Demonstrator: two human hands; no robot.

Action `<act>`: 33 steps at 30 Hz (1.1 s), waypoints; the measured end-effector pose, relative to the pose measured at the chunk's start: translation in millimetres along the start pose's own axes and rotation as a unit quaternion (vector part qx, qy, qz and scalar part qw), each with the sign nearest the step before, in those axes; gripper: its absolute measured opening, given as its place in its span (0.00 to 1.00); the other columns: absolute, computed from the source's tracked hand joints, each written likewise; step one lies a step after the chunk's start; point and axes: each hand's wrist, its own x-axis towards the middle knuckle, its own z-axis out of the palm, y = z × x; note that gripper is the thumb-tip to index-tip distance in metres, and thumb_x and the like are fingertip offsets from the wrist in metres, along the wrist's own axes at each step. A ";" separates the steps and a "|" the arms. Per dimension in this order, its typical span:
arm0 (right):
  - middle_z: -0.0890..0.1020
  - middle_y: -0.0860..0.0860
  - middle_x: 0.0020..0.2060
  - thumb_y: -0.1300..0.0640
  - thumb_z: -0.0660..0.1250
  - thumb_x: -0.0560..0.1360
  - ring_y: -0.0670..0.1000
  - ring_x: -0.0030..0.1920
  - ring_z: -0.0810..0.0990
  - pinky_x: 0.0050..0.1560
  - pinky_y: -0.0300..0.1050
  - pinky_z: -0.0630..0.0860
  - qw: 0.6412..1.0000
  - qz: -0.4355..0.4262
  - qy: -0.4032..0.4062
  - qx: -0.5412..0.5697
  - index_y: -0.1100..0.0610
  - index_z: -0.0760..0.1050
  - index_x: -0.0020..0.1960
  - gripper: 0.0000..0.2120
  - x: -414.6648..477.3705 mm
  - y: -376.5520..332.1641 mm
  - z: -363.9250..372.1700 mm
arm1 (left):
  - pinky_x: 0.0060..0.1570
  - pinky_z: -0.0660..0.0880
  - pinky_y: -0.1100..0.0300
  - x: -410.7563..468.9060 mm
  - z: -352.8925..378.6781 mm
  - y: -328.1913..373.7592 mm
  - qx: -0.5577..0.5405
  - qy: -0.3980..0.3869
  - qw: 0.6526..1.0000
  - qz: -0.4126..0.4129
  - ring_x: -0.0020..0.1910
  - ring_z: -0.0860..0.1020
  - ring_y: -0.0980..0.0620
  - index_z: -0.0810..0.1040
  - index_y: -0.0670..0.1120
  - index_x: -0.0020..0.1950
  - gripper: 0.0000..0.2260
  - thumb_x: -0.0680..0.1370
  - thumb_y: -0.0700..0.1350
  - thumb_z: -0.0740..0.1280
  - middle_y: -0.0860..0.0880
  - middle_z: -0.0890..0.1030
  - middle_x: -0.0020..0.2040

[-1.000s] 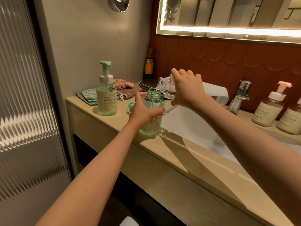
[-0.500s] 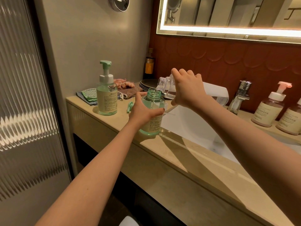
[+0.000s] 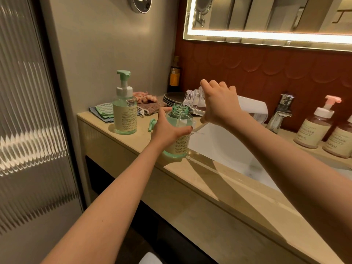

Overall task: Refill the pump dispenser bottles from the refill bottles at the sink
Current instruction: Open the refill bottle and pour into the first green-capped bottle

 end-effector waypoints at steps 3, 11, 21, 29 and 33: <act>0.71 0.55 0.62 0.50 0.77 0.65 0.57 0.61 0.68 0.62 0.54 0.66 1.000 0.000 -0.001 0.000 0.56 0.58 0.71 0.42 -0.1 0.3 -0.3 | 0.57 0.71 0.52 0.2 0.2 -0.5 -0.003 -0.001 1.000 -0.004 0.61 0.71 0.46 0.60 0.50 0.65 0.34 0.66 0.46 0.77 0.45 0.71 0.63; 0.71 0.55 0.61 0.51 0.77 0.65 0.56 0.61 0.69 0.61 0.53 0.66 1.000 -0.001 0.003 0.000 0.56 0.59 0.70 0.41 -0.3 -0.2 -0.3 | 0.59 0.71 0.48 1.1 0.2 -1.1 -0.002 -0.004 1.000 -0.003 0.61 0.71 0.46 0.60 0.51 0.64 0.33 0.66 0.47 0.77 0.45 0.72 0.62; 0.72 0.55 0.61 0.51 0.78 0.64 0.57 0.60 0.69 0.60 0.53 0.67 1.000 0.000 0.009 -0.006 0.57 0.60 0.69 0.41 0.4 0.8 1.8 | 0.55 0.70 0.54 -1.3 -0.2 1.3 -0.005 -0.003 1.000 0.003 0.57 0.70 0.49 0.60 0.49 0.65 0.33 0.67 0.46 0.76 0.48 0.71 0.59; 0.72 0.55 0.61 0.51 0.78 0.64 0.57 0.60 0.69 0.59 0.53 0.67 1.000 0.000 0.009 -0.005 0.56 0.60 0.69 0.41 0.9 0.7 3.1 | 0.57 0.70 0.53 -0.9 -0.5 0.9 -0.002 -0.004 1.000 0.003 0.58 0.70 0.48 0.60 0.49 0.65 0.34 0.67 0.46 0.76 0.49 0.70 0.58; 0.72 0.55 0.61 0.51 0.77 0.64 0.57 0.60 0.69 0.60 0.53 0.67 1.000 0.000 0.008 -0.005 0.56 0.60 0.69 0.40 1.4 0.7 2.4 | 0.55 0.69 0.55 -0.8 -0.6 1.1 -0.005 -0.004 1.000 0.004 0.57 0.70 0.50 0.60 0.49 0.66 0.34 0.67 0.46 0.76 0.48 0.71 0.60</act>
